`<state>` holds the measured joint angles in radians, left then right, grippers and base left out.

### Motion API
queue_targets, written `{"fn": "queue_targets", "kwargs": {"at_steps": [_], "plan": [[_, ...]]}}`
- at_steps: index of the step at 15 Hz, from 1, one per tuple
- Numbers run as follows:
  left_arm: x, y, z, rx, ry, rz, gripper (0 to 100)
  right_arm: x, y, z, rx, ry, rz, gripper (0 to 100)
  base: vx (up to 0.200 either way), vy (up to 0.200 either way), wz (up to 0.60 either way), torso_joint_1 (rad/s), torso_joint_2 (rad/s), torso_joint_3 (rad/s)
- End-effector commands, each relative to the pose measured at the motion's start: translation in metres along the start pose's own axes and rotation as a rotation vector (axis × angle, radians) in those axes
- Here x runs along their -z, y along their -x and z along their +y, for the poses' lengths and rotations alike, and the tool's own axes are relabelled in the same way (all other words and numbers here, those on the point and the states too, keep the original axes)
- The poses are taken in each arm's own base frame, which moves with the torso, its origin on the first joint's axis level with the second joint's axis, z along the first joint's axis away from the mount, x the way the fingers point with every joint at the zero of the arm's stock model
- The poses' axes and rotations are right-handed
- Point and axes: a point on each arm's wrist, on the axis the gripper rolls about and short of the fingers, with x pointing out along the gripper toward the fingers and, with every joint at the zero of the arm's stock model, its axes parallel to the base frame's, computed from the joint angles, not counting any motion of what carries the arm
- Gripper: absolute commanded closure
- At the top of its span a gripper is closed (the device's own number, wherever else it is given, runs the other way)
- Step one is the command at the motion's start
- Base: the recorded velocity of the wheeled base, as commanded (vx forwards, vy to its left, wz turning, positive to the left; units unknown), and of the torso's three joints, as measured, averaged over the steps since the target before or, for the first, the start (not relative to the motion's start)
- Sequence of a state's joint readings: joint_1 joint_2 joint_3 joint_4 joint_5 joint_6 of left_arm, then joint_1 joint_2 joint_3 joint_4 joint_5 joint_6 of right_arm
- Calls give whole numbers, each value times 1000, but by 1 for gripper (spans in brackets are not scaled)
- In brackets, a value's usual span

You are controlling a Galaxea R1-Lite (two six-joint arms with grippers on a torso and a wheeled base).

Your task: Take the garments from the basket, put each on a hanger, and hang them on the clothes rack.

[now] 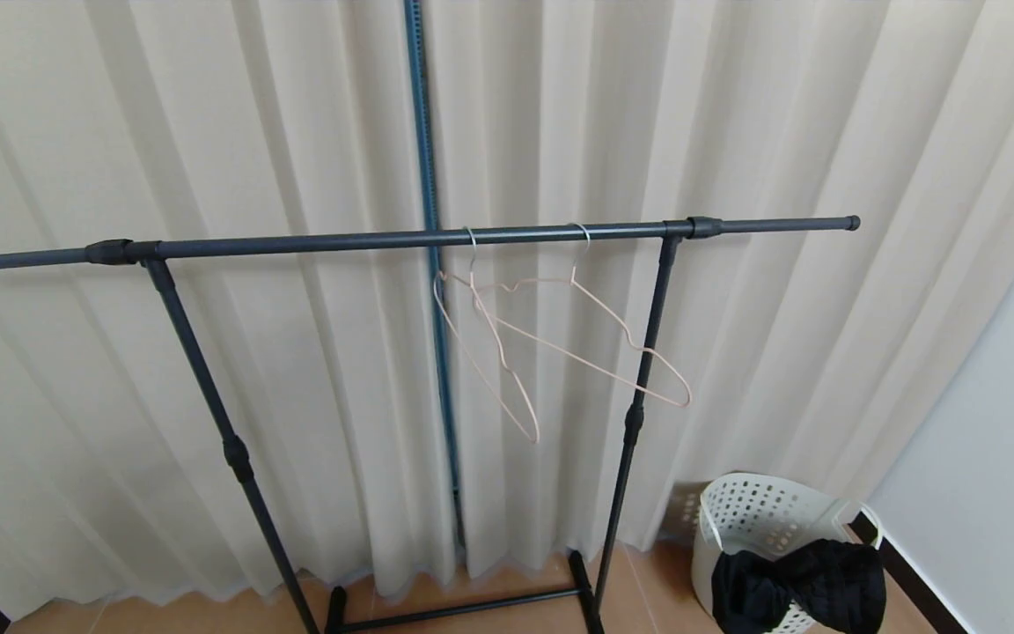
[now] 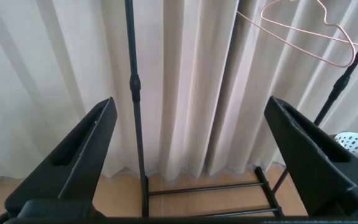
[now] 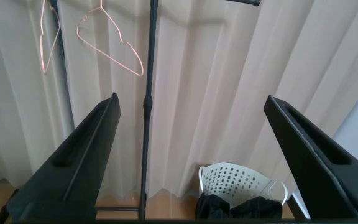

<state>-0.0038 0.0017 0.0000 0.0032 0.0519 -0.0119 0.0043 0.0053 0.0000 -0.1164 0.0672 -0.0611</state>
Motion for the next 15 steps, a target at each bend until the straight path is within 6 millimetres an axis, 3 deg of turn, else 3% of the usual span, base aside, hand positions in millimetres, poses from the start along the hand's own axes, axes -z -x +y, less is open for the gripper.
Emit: {"fn": "queue_targets", "kwargs": {"at_steps": [1, 15], "plan": [[0, 0, 0, -1, 0, 0, 0, 0, 0, 0, -1, -1, 2, 0, 0, 0, 0, 0, 0, 0], [0, 0, 0, 1, 0, 0, 0, 0, 0, -1, 27, -18, 4, 0, 0, 0, 0, 0, 0, 0]]}}
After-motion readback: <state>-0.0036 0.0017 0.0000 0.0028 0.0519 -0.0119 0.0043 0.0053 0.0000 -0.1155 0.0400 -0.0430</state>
